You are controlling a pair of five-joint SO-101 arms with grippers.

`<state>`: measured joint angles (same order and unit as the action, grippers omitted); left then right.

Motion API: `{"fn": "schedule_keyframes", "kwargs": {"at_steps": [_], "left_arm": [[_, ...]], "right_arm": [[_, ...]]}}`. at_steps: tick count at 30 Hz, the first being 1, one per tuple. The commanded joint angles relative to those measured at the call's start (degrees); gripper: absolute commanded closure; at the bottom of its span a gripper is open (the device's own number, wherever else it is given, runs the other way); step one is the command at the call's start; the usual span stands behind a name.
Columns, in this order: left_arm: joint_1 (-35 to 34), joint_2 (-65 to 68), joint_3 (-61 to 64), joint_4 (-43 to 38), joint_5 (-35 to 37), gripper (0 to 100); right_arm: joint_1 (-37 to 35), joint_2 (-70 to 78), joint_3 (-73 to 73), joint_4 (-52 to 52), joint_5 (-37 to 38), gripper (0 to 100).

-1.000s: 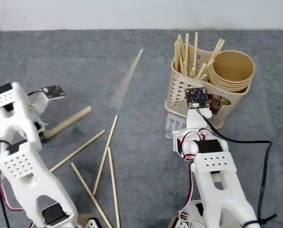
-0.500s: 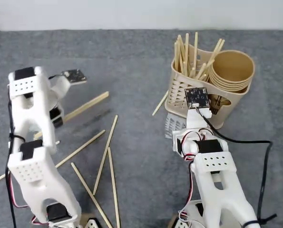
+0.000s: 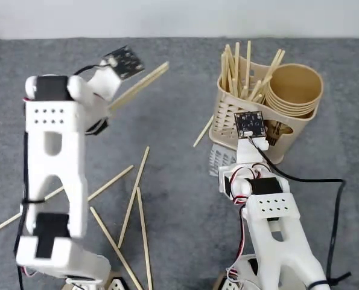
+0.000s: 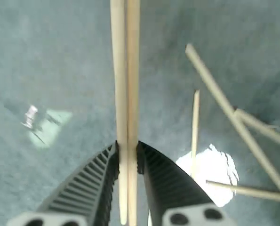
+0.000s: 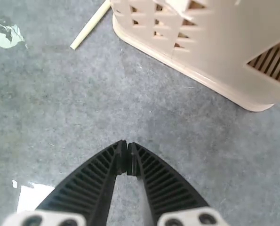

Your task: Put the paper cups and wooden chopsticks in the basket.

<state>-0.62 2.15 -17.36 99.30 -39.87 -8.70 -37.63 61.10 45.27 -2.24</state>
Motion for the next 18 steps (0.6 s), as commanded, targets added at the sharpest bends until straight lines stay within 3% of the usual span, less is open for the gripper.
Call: {"fn": "schedule_keyframes", "kwargs": {"at_steps": [1, 11, 18], "left_arm": [[5.89, -8.09, -1.54, -2.99, 7.65, 99], [18.11, -14.07, -1.54, -22.07, 31.65, 99], [24.18, -13.63, 0.48, -42.11, 45.36, 99]], "right_arm": [[0.75, -0.75, -0.26, -0.66, 0.53, 99.0], [0.75, -4.26, -1.85, 4.97, 0.53, 99.0], [0.75, -14.46, -1.49, 10.42, 0.53, 99.0]]}}
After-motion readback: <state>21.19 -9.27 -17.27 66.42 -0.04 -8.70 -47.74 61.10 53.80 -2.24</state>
